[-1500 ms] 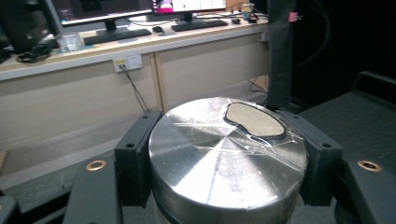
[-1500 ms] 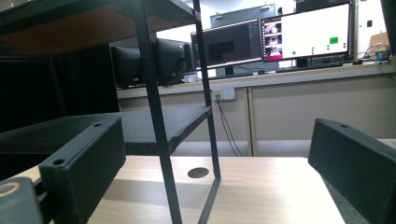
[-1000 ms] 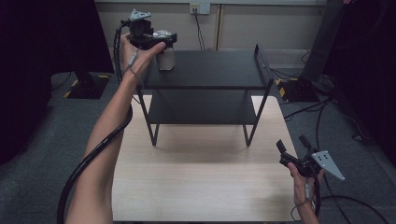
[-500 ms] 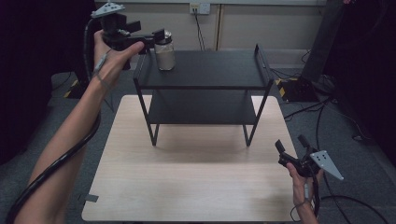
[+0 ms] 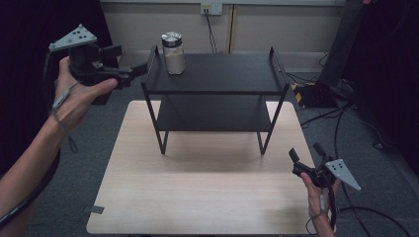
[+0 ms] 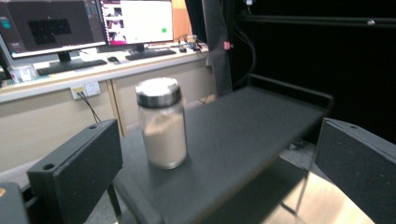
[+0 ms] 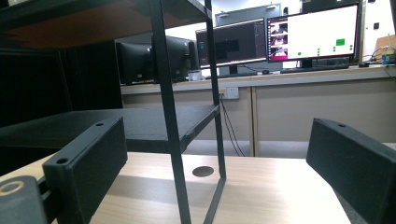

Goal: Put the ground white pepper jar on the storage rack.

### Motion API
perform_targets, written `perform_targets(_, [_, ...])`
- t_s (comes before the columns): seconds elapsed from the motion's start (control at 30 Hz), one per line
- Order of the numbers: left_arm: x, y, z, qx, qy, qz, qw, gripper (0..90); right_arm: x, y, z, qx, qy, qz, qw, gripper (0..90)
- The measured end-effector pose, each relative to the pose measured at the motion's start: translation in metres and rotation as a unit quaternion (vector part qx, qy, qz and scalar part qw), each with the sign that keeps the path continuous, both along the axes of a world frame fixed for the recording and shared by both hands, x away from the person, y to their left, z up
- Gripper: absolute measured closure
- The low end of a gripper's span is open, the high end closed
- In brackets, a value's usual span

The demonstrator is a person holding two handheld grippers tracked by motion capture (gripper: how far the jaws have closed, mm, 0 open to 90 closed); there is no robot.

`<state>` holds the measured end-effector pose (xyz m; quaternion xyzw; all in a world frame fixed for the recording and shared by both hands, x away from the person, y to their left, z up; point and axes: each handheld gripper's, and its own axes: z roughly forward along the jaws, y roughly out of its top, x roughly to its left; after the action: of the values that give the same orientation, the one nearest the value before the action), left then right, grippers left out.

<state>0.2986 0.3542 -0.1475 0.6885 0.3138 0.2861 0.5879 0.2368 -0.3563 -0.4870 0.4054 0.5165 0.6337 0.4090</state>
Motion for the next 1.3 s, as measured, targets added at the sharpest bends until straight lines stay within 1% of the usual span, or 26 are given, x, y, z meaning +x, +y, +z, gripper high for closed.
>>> perform_targets(0.03, [-0.005,0.002,-0.003,0.002,-0.002,0.001,1.0,0.0,0.0,0.0,0.0,-0.001,0.0,0.0,1.0,4.9])
perform_targets(0.1, [-0.015,0.007,-0.007,0.012,-0.004,0.0,0.9999,0.0,0.0,0.001,0.0,-0.001,0.001,0.0,1.0,4.9])
perform_targets(0.17, [-0.023,0.011,-0.013,0.012,-0.002,0.004,0.9999,0.0,0.0,0.002,0.0,-0.001,0.001,0.0,1.0,4.9])
perform_targets(0.2, [-0.027,0.013,-0.015,0.017,-0.003,0.004,0.9999,0.0,0.0,0.002,0.0,-0.001,0.0,0.0,1.0,5.0])
perform_targets(0.23, [-0.031,0.015,-0.016,0.025,-0.004,0.006,0.9997,0.0,0.0,0.003,0.0,-0.002,0.0,0.0,1.0,5.0])
perform_targets(0.27, [-0.037,0.017,-0.02,0.03,-0.001,0.011,0.9995,0.1,0.0,0.003,0.0,-0.002,0.0,0.001,1.0,5.0])
perform_targets(0.3, [-0.037,0.017,-0.02,0.03,-0.001,0.011,0.9995,0.1,0.0,0.003,0.0,-0.002,0.0,0.001,1.0,5.0])
perform_targets(0.33, [-0.04,0.019,-0.022,0.036,0.0,0.016,0.9992,0.2,0.0,0.004,0.001,-0.003,0.002,0.003,1.0,5.0])
perform_targets(0.57, [-0.042,0.026,-0.031,0.026,0.007,0.016,0.9995,0.6,-0.001,0.006,0.0,-0.003,0.004,0.001,1.0,5.0])
perform_targets(0.67, [-0.042,0.027,-0.032,0.028,0.009,0.016,0.9994,0.6,-0.001,0.006,0.001,-0.003,0.004,-0.001,1.0,5.1])
perform_targets(0.83, [-0.043,0.027,-0.032,0.032,0.005,0.015,0.9994,0.6,-0.001,0.006,0.0,-0.005,0.004,0.0,1.0,5.1])
perform_targets(0.93, [-0.043,0.026,-0.033,0.031,0.007,0.016,0.9994,0.5,0.0,0.006,0.0,-0.005,0.006,0.002,1.0,5.1])
perform_targets(0.97, [-0.043,0.026,-0.032,0.034,0.005,0.014,0.9993,0.5,0.0,0.006,0.0,-0.006,0.006,0.003,1.0,5.1])
perform_targets(1.03, [-0.043,0.026,-0.032,0.035,0.005,0.014,0.9993,0.5,0.0,0.006,0.0,-0.006,0.006,0.003,1.0,5.1])
perform_targets(1.07, [-0.043,0.026,-0.032,0.032,0.005,0.014,0.9994,0.5,0.0,0.006,0.0,-0.006,0.006,0.003,1.0,5.1])
perform_targets(1.3, [-0.042,0.025,-0.032,0.035,0.005,0.012,0.9993,0.5,0.0,0.007,0.0,-0.006,0.006,0.005,1.0,5.1])
